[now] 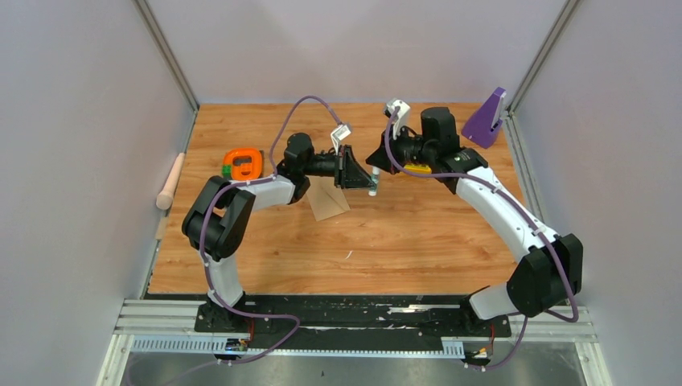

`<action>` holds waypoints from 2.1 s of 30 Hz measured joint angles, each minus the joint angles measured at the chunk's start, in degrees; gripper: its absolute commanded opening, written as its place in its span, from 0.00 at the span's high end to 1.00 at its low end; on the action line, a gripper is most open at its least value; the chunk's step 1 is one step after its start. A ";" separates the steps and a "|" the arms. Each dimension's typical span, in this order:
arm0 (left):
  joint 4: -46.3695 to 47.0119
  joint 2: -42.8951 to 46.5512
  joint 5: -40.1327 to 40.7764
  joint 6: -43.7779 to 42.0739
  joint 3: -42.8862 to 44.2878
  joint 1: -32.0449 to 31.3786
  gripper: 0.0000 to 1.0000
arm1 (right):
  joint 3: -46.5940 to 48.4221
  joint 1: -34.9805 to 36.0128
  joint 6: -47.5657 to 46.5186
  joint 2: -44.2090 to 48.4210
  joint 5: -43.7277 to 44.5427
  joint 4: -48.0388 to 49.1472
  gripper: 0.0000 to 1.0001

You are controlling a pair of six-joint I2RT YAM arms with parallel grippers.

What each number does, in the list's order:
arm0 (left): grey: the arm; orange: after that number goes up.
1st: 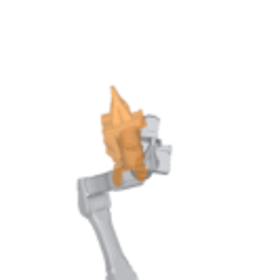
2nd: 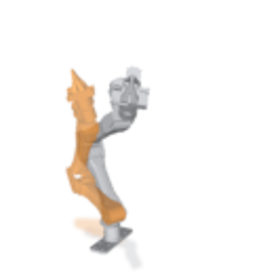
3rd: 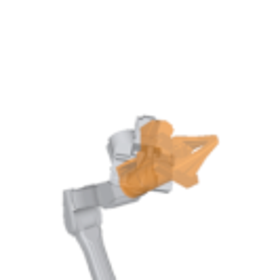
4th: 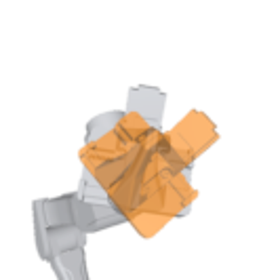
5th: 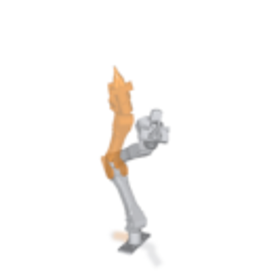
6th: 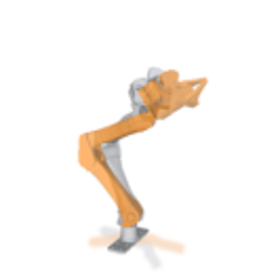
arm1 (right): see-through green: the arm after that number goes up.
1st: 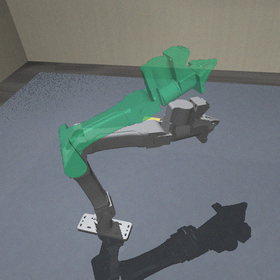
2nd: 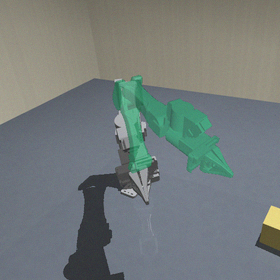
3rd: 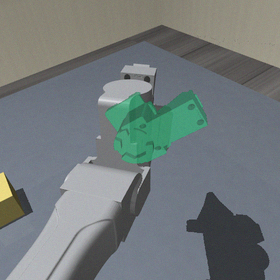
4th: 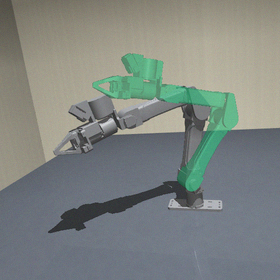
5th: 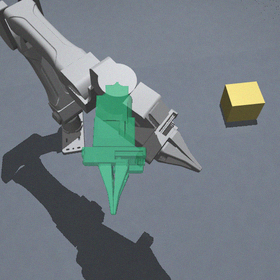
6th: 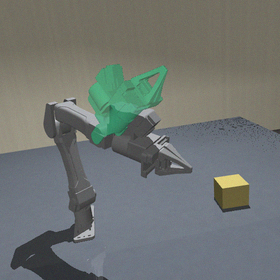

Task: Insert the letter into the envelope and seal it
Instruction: Close the solid glue cap on the solid glue, then place the solid glue at the center of the board.

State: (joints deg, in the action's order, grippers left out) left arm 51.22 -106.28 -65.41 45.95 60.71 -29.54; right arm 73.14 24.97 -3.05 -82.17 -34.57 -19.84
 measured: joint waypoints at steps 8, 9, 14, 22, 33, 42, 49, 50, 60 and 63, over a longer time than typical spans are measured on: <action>1.64 0.22 0.52 0.68 -0.04 1.38 1.00 | -1.97 -0.33 4.83 -0.20 -6.78 0.44 1.00; 1.81 0.22 0.72 0.87 -0.04 1.81 1.00 | -2.29 -0.74 5.66 -0.37 -7.76 0.37 1.00; 3.76 0.66 2.21 1.38 -0.02 3.04 1.00 | -2.38 -2.99 8.96 -1.84 -13.70 -1.07 0.90; -0.57 0.74 4.09 -1.53 0.15 2.89 1.00 | 12.26 -8.22 10.88 -0.83 -27.02 -3.06 0.53; -44.81 -5.95 21.38 -20.24 18.71 -0.02 1.00 | 1.84 -17.18 6.82 8.20 -27.06 -2.91 0.48; -60.00 -19.87 31.47 -19.43 31.80 -0.50 1.00 | -5.90 -23.15 6.97 8.35 -25.59 -0.37 0.47; -64.78 -29.86 34.05 -17.07 43.41 -1.25 0.91 | -8.39 -24.85 7.13 11.26 -25.64 3.08 0.46; -65.33 -30.49 34.27 -16.85 44.59 -1.51 0.90 | -8.66 -25.14 7.21 11.43 -25.70 3.41 0.46; -67.41 -33.35 35.21 -14.86 50.88 -2.82 0.01 | -9.57 -26.93 7.96 11.54 -25.94 4.81 0.45; -67.23 -33.24 36.74 -15.04 52.74 -3.02 0.00 | -9.68 -27.19 8.17 11.87 -26.01 5.31 0.43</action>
State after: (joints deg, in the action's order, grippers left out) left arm -16.01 -139.52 -28.67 30.92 113.45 -32.56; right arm 63.46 -2.22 5.13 -70.30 -60.58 -14.52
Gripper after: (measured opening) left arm 0.981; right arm 0.550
